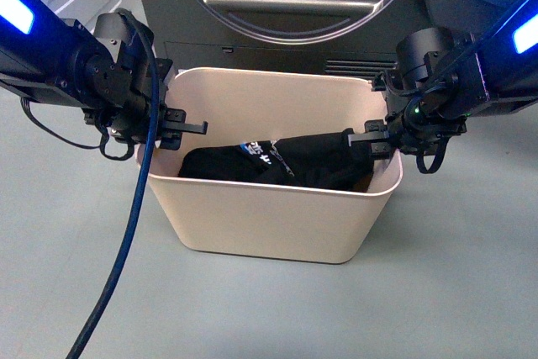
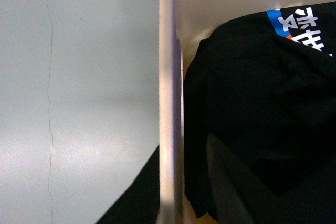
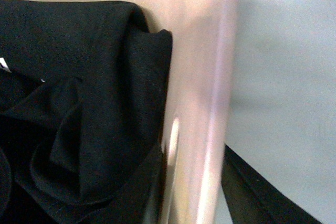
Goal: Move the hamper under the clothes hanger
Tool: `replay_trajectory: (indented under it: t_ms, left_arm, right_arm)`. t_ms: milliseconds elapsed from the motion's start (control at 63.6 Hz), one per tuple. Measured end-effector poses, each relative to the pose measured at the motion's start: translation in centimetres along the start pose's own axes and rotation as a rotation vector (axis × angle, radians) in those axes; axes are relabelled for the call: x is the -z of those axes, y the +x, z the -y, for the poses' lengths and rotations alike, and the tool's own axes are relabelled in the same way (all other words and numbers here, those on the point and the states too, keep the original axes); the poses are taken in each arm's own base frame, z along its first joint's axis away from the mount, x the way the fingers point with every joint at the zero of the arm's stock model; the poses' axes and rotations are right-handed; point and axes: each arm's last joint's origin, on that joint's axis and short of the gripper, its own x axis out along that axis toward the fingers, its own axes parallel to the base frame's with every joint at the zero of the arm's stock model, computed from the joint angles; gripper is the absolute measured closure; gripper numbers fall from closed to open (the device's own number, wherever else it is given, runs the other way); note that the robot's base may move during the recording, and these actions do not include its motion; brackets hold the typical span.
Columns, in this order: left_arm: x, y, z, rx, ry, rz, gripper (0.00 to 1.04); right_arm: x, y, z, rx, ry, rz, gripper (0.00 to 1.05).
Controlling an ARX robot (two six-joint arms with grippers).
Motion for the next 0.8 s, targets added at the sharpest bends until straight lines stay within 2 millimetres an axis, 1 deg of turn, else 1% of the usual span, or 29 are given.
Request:
replay_trajectory:
  t_ms: [16,79,110,157,204,597,801]
  left_arm:
    - [-0.02,0.00,0.00,0.000,0.000,0.001,0.86]
    - [-0.01,0.01,-0.02,-0.006,-0.002,0.001,0.93]
    - [-0.02,0.01,-0.03,-0.009,-0.005,0.002,0.98]
    - [-0.03,0.01,-0.04,-0.008,-0.012,0.003,1.01]
    - [-0.02,0.01,-0.05,-0.005,-0.018,0.004,1.01]
    - [0.10,-0.15,0.00,-0.006,-0.022,0.002,1.00]
    - [0.14,-0.69,0.48,0.009,-0.013,-0.011,1.00]
  right_arm:
    - [0.00,0.00,-0.04,-0.001,-0.001,0.000,0.78]
    - [-0.02,-0.03,-0.17,-0.010,0.001,0.000,0.86]
    - [-0.02,-0.04,-0.24,-0.015,0.008,0.000,0.90]
    - [-0.02,-0.04,-0.28,-0.017,0.018,0.000,0.94]
    - [-0.03,-0.06,-0.35,-0.020,0.031,0.000,0.99]
    - [-0.04,-0.43,-0.30,-0.025,0.048,0.000,0.99]
    - [0.11,-0.80,0.31,-0.018,0.053,-0.006,0.99]
